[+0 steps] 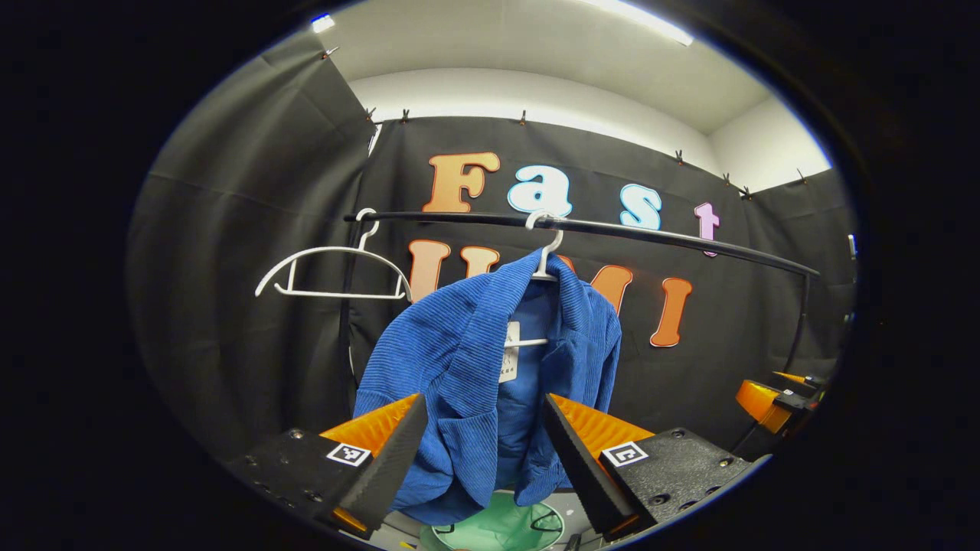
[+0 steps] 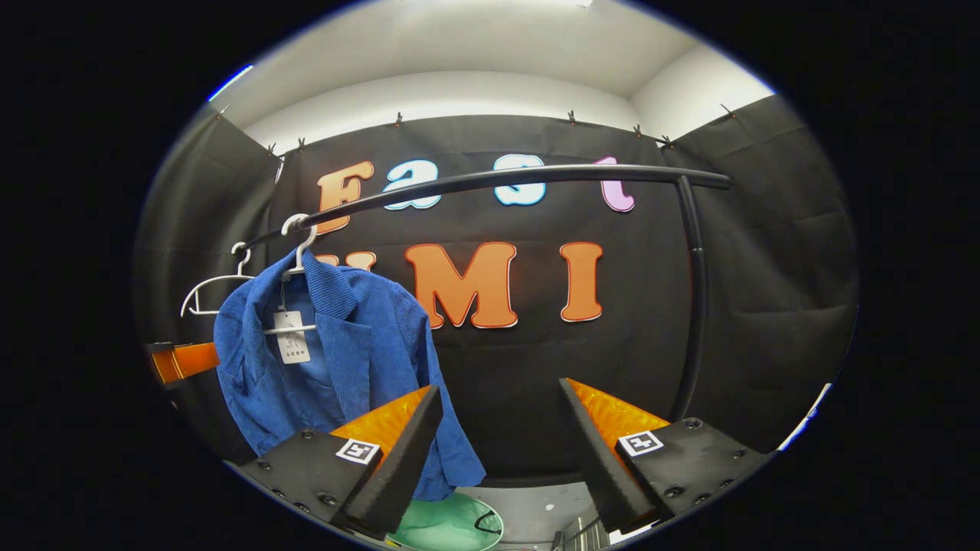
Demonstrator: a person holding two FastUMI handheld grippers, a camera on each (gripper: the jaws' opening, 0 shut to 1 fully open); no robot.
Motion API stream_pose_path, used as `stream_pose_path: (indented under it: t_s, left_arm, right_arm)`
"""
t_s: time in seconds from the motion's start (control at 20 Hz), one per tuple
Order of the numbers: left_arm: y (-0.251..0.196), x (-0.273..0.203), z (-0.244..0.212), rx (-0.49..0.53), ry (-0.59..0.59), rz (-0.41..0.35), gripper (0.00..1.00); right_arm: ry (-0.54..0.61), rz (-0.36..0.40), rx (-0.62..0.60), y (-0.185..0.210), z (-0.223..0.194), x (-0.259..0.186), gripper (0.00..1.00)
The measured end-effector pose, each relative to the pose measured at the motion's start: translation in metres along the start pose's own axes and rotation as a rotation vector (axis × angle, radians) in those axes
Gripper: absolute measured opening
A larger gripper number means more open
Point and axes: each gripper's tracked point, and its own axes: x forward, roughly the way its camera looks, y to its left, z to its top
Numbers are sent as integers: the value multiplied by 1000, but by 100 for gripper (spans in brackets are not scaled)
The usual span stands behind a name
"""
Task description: Grasp the clothes on the hanger with both hands and then place them into the laundry hamper below.
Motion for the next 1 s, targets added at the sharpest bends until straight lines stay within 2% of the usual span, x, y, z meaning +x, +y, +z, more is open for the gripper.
stream_pose_path:
  t_s: [0.05,0.1,0.2,0.25,0.3,0.35,0.4,0.5,0.55,0.6,0.65,0.7,0.85,0.9,1.0]
  left_arm:
    - [0,1,-1,3,1,0,92]
    - [1,2,-2,7,1,2,95]
    - [2,4,-3,13,3,3,95]
    - [3,5,-5,13,5,3,92]
    - [3,6,-7,12,9,4,92]
    - [3,6,-9,10,13,2,92]
    - [3,7,-10,9,15,2,92]
    - [4,11,-13,12,19,3,92]
    - [4,13,-15,15,23,3,92]
    - [3,14,-17,20,26,2,92]
    - [4,17,-18,26,27,3,92]
    - [4,19,-19,32,28,5,95]
    - [8,30,-24,34,35,10,95]
    - [8,35,-26,32,39,14,92]
    - [9,40,-33,35,46,16,95]
  right_arm:
    - [2,6,0,3,-1,2,98]
    - [5,12,3,7,-2,4,98]
    - [13,31,11,15,-6,7,98]
    - [16,40,13,20,-8,10,98]
    - [19,48,14,24,-10,12,89]
    - [20,58,12,29,-11,15,89]
    - [22,68,10,35,-12,18,98]
    - [27,92,10,46,-14,22,98]
    - [31,105,10,53,-16,26,89]
    - [35,118,9,59,-18,28,89]
    - [36,131,8,66,-19,31,98]
    - [37,144,7,73,-20,34,98]
    - [42,187,9,95,-22,44,98]
    - [45,203,10,102,-24,48,98]
    - [48,230,6,115,-28,57,98]
